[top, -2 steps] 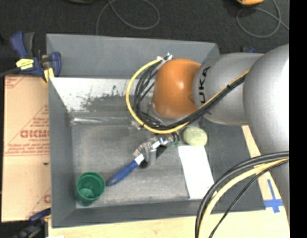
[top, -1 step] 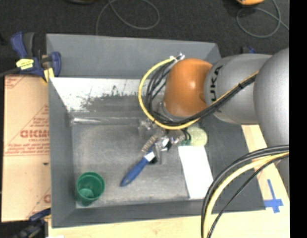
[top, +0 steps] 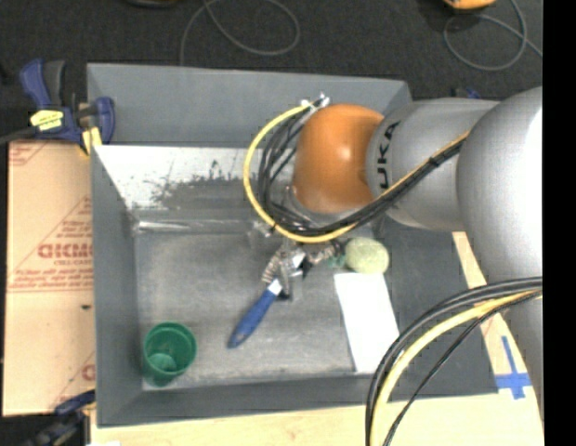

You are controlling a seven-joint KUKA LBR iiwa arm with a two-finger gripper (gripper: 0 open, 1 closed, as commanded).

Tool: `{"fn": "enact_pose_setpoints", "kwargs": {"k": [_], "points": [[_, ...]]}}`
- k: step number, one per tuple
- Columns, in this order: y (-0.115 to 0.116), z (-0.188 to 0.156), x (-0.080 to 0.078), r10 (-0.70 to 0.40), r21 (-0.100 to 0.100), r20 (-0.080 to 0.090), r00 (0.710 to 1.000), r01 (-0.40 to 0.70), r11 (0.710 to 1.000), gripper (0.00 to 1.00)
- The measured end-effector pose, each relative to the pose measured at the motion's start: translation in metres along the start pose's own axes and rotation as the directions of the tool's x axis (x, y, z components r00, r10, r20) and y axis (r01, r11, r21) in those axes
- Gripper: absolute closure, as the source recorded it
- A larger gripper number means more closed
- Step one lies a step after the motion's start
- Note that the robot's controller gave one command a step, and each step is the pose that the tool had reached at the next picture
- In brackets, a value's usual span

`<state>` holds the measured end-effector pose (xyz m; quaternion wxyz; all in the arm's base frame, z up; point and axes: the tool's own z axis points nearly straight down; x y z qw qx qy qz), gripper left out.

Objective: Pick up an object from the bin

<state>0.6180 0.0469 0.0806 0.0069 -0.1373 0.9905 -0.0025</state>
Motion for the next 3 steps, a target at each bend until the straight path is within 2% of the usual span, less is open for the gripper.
{"fn": "enact_pose_setpoints", "kwargs": {"k": [1, 2, 3], "points": [[0.007, 0.006, 0.018, -0.055, -0.01, -0.005, 0.998, 0.055, 0.998, 0.0], [-0.045, 0.008, 0.002, -0.168, -0.018, -0.015, 0.986, 0.168, 0.986, 0.0], [-0.05, 0.009, 0.005, -0.164, -0.02, -0.011, 0.986, 0.163, 0.986, 0.0]]}}
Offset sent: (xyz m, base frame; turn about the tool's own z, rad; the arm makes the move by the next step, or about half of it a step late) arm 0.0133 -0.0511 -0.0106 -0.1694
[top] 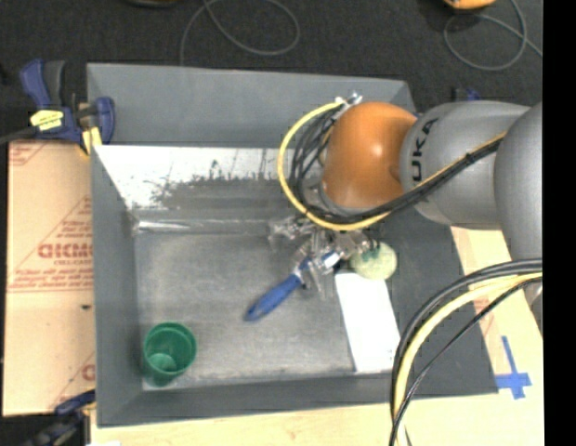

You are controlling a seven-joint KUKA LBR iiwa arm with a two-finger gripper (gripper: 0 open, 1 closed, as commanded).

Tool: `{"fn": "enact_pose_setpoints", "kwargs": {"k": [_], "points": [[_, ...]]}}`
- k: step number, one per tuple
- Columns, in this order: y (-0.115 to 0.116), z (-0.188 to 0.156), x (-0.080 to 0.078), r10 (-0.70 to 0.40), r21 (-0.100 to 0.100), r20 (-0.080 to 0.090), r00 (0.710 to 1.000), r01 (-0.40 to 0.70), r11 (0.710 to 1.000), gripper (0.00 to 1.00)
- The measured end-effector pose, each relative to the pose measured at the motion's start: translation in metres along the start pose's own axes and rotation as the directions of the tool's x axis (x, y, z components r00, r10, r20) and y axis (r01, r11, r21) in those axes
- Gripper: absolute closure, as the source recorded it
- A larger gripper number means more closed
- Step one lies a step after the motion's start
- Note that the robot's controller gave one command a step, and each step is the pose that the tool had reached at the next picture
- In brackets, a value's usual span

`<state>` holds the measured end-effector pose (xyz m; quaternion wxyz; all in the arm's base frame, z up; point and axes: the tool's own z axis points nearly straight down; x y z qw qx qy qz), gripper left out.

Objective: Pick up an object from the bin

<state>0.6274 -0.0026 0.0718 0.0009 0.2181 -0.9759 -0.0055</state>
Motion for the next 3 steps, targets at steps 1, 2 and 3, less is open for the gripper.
{"fn": "enact_pose_setpoints", "kwargs": {"k": [1, 2, 3], "points": [[0.014, -0.024, 0.028, -0.149, 0.01, -0.004, 0.989, 0.149, 0.989, 0.0], [0.051, 0.001, 0.107, -0.41, 0.016, 0.001, 0.912, 0.41, 0.912, 1.0], [0.051, 0.001, 0.107, -0.41, 0.016, 0.001, 0.912, 0.41, 0.912, 1.0]]}}
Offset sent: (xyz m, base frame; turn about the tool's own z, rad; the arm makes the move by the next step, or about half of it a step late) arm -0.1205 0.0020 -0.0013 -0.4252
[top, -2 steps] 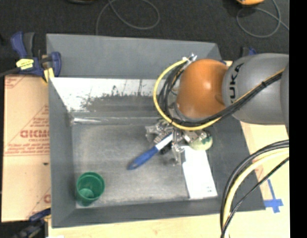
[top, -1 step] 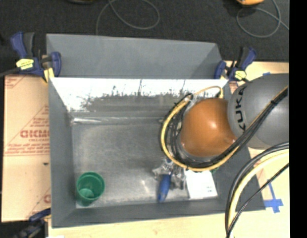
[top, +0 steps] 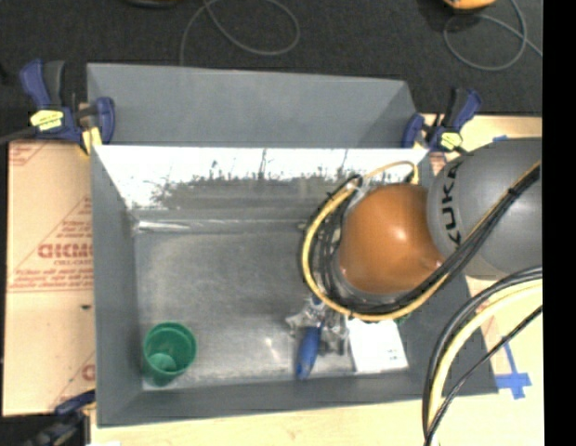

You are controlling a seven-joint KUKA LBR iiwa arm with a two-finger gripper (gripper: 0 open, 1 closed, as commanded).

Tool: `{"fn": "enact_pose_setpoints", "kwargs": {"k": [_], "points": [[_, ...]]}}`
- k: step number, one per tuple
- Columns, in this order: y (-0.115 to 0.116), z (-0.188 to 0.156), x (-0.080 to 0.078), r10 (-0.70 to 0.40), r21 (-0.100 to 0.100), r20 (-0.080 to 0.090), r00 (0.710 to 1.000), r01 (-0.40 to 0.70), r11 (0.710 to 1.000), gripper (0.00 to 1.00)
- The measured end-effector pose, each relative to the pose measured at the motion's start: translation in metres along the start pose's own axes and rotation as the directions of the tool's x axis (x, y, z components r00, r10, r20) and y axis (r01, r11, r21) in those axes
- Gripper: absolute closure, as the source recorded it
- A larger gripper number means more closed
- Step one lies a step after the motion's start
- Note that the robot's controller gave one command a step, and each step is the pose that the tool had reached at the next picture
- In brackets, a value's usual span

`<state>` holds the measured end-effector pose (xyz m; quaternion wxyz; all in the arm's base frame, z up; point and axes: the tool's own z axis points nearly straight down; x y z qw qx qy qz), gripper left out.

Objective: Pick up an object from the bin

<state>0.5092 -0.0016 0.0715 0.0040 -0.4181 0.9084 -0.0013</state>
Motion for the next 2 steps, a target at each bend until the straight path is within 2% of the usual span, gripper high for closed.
{"fn": "enact_pose_setpoints", "kwargs": {"k": [1, 2], "points": [[0.005, -0.006, -0.002, -0.037, -0.003, -0.002, 0.999, 0.037, 0.999, 1.0], [0.006, -0.06, 0.006, -0.045, -0.01, -0.008, 0.999, 0.044, 0.999, 1.0]]}}
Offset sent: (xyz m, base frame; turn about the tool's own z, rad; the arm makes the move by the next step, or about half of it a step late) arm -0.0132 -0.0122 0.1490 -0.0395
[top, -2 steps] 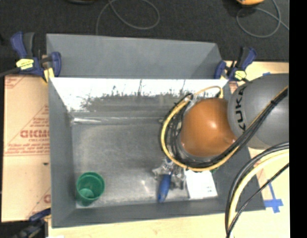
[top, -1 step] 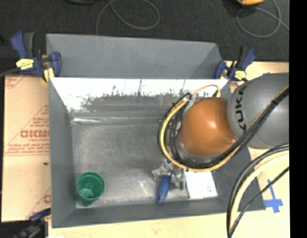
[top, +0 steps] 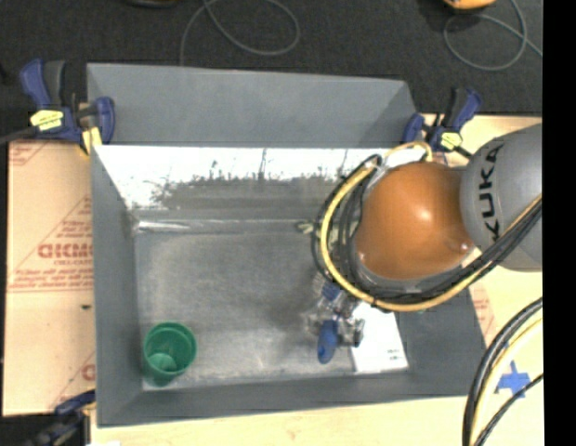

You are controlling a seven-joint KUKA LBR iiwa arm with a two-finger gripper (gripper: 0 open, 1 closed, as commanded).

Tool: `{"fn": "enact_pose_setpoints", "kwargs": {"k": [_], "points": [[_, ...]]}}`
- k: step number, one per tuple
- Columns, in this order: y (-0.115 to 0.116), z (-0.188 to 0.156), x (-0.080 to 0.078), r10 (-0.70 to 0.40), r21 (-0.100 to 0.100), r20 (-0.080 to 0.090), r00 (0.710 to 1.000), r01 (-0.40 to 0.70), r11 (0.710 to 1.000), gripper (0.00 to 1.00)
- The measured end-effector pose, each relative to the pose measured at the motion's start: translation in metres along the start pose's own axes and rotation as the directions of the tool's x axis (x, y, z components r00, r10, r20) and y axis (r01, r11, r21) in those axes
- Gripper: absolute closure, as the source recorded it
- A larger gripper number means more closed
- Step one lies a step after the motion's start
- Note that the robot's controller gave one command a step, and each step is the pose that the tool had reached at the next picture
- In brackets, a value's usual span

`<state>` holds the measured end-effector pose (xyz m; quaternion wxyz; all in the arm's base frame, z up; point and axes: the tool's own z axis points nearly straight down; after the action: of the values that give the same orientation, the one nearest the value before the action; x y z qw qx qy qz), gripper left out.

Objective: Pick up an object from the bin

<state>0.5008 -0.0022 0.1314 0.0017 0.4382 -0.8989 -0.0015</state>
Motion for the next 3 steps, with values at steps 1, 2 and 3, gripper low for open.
{"fn": "enact_pose_setpoints", "kwargs": {"k": [1, 2, 3], "points": [[-0.005, -0.068, -0.004, 0.026, 0.001, 0.001, 1.0, -0.026, 1.0, 1.0], [-0.029, 0.057, -0.047, 0.039, 0.004, 0.004, 0.999, -0.039, 0.999, 1.0], [-0.029, 0.056, -0.047, 0.041, 0.004, 0.006, 0.999, -0.041, 0.999, 1.0]]}}
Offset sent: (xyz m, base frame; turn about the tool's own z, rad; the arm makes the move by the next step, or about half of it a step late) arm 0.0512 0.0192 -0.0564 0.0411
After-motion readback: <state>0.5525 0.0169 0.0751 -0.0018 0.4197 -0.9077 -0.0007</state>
